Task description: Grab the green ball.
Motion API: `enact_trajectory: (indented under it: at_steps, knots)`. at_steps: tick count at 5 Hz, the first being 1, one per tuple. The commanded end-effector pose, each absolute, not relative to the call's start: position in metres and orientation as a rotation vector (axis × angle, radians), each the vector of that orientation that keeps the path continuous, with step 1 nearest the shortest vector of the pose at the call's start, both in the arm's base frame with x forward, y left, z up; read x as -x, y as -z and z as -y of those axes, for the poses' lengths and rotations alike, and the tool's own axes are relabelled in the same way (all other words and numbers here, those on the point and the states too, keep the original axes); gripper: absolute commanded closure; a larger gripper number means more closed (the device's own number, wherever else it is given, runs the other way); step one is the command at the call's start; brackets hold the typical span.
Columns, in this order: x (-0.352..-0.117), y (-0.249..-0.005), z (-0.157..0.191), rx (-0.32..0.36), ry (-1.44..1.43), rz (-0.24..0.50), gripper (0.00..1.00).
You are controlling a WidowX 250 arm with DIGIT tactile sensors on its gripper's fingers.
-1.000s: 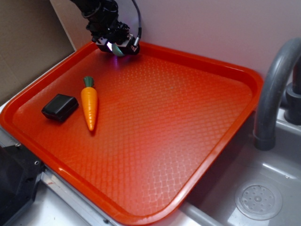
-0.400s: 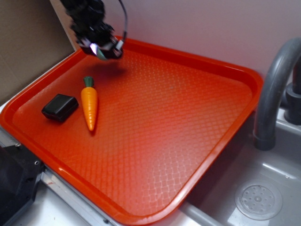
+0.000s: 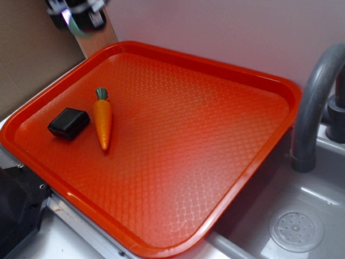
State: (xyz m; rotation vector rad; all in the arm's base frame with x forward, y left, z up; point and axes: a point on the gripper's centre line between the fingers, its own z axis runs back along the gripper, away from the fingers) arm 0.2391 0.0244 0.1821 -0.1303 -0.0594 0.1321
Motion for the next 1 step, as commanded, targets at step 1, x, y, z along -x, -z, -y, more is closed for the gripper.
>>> enact_trajectory:
  at_steps: [1]
  knots:
    - [-0.2361, -0.2280, -0.0174, 0.062, -0.092, 0.156, 1.00]
